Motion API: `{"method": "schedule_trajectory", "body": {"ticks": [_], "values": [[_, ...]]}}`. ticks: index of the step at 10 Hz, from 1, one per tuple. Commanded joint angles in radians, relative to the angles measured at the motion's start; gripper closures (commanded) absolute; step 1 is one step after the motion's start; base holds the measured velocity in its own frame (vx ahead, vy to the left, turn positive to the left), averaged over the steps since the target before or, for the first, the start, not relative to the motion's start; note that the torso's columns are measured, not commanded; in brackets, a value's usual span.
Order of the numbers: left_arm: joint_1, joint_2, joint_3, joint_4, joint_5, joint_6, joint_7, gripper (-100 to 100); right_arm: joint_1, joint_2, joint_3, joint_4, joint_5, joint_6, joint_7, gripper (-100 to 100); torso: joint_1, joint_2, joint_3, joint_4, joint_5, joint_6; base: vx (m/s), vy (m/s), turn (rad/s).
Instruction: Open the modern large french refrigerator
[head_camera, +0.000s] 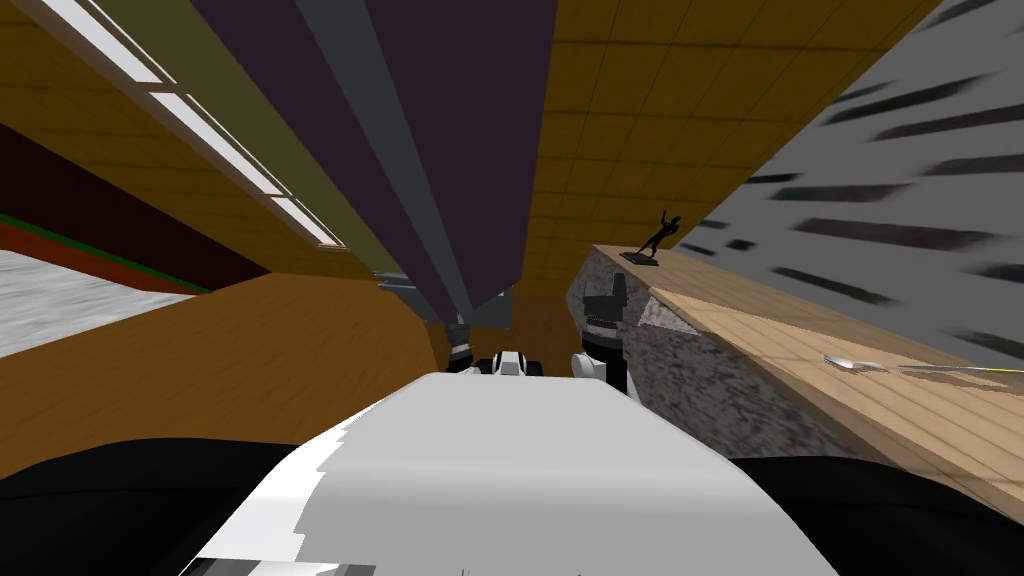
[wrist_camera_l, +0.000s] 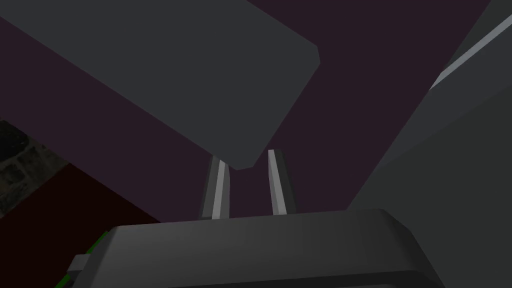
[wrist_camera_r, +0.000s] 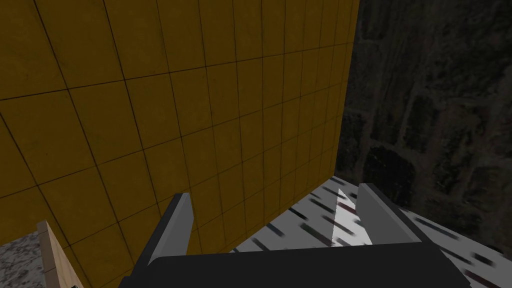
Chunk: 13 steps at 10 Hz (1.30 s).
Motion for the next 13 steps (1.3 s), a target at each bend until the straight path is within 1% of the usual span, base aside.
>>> {"method": "schedule_trajectory", "body": {"ticks": [1, 4, 5, 6, 7, 8, 9, 10, 11, 13], "values": [[0.035, 0.002, 0.015, -0.037, 0.034, -0.02, -0.023, 100, 0.0, 0.0, 0.0, 0.0, 0.0, 0.0, 0.0, 0, -0.002, -0.002, -0.001, 0.001, -0.001, 0.003, 0.045, -0.326, 0.151], [0.077, 0.001, 0.035, -0.073, 0.073, -0.048, -0.05, 100, 0.0, 0.0, 0.0, 0.0, 0.0, 0.0, 0.0, 0, 0.002, -0.005, -0.004, 0.004, -0.002, 0.006, 0.021, -0.309, 0.129], [0.092, 0.0, 0.041, -0.085, 0.086, -0.057, -0.059, 100, 0.0, 0.0, 0.0, 0.0, 0.0, 0.0, 0.0, 0, 0.0, -0.003, -0.003, 0.004, -0.003, 0.005, 0.018, -0.302, 0.117], [0.106, 0.001, 0.04, -0.095, 0.089, -0.034, -0.063, -100, 0.0, 0.0, 0.0, 0.0, 0.0, 0.0, 0.0, 0, 0.001, -0.003, -0.003, 0.004, -0.003, 0.004, 0.005, -0.127, 0.037], [0.119, 0.001, 0.035, -0.124, 0.095, -0.019, -0.073, -100, 0.0, 0.0, 0.0, 0.0, 0.0, 0.0, 0.0, 0, 0.012, -0.001, -0.001, 0.002, 0.001, 0.001, -0.023, 0.012, 0.018], [0.131, 0.001, 0.03, -0.153, 0.101, -0.003, -0.084, -100, 0.0, -0.001, 0.0, 0.0, 0.0, 0.0, 0.0, 0, 0.024, -0.006, -0.002, 0.0, 0.006, 0.002, -0.015, 0.049, -0.053], [0.144, 0.001, 0.026, -0.182, 0.107, 0.012, -0.094, -100, 0.0, -0.001, -0.001, 0.0, 0.0, 0.0, 0.0, 0, 0.024, -0.006, -0.003, 0.0, 0.005, -0.002, -0.003, 0.048, -0.028], [0.157, 0.001, 0.021, -0.211, 0.114, 0.027, -0.104, -100, 0.0, -0.001, -0.001, 0.0, 0.0, 0.0, 0.0, 0, 0.017, -0.003, -0.002, 0.0, 0.003, -0.004, 0.019, 0.042, -0.004], [0.17, 0.001, 0.017, -0.24, 0.12, 0.043, -0.115, -100, 0.0, -0.001, -0.001, 0.0, 0.0, 0.0, 0.0, 0, 0.011, -0.001, 0.0, 0.0, 0.002, -0.004, 0.025, 0.029, -0.003], [0.195, 0.0, 0.008, -0.298, 0.132, 0.073, -0.135, -100, 0.0, -0.001, -0.001, 0.0, 0.0, 0.0, 0.0, 0, 0.007, 0.005, 0.002, 0.002, 0.001, -0.004, 0.013, 0.013, 0.003]]}}
